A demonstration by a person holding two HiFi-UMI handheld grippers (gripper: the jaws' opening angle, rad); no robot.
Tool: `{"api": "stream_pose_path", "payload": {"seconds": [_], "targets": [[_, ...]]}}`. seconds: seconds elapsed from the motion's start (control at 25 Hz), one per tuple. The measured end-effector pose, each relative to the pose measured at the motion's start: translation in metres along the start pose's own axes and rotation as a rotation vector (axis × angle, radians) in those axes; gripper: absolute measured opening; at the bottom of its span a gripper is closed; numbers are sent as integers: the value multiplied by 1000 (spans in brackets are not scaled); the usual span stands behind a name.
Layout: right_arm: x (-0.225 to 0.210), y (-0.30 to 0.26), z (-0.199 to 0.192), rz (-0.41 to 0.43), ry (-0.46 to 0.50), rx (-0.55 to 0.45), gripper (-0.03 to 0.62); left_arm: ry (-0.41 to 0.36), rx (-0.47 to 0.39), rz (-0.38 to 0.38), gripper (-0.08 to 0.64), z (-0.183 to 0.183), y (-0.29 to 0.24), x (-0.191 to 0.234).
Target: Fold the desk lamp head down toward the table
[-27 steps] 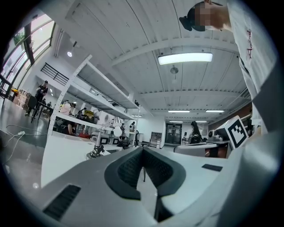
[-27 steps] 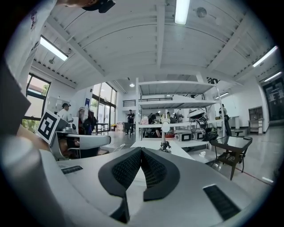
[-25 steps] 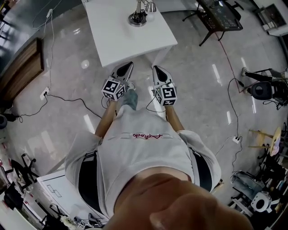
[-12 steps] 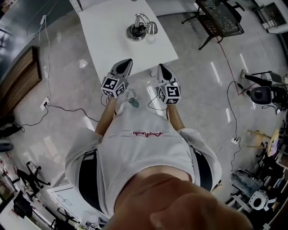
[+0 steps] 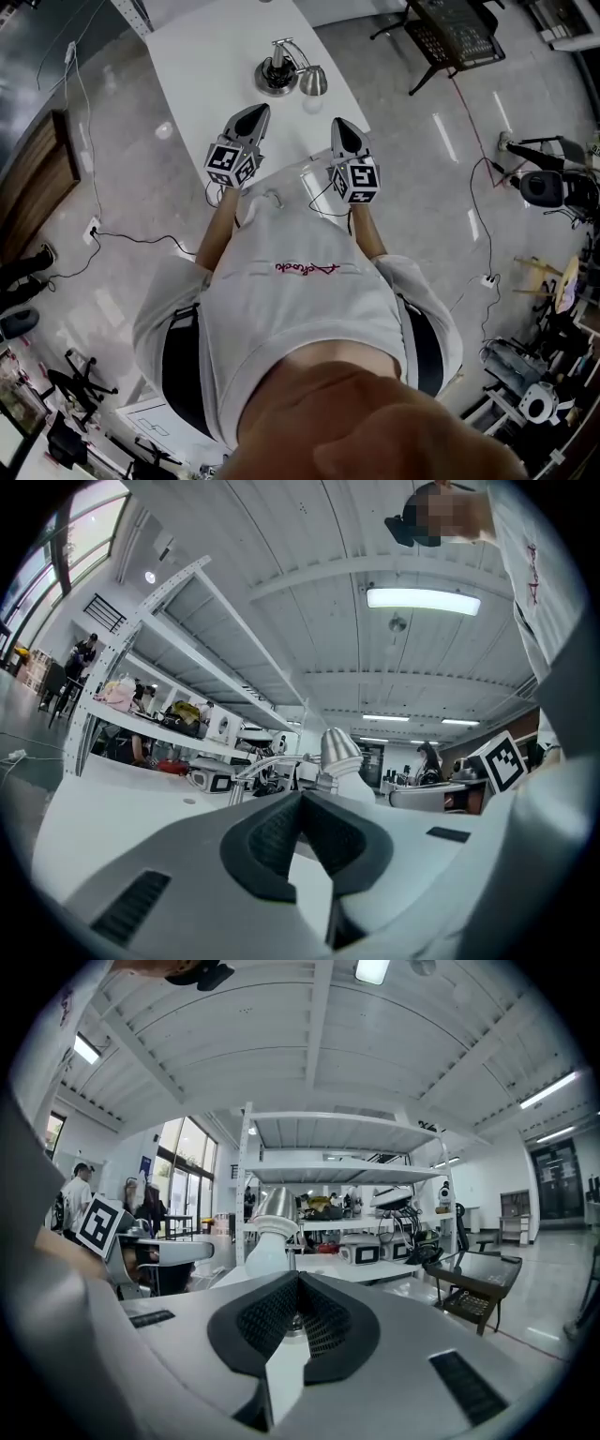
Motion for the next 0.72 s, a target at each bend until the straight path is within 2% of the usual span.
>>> {"api": "stream_pose_path", "payload": {"seconds": [0.2,0.44,0.72], "targets": [[-11,-26,3,-12,-1,-4,21,-14,13,3,25,4,-19,23],[-18,-29,-11,-24,-32,35,20,-14,55,17,25,-6,-20,29],[-21,-58,-5,42,-36,13,20,-16,58,56,25,-3,-28,48]]}}
Point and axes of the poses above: the fingertips, and each gripper's own axes: y backward along the fingers, x to its left, z out of its top, the point moved 8 cm from there along y, backward along the fingers, and after that the axes turned 4 degrees about z, right-handed, at the moved point
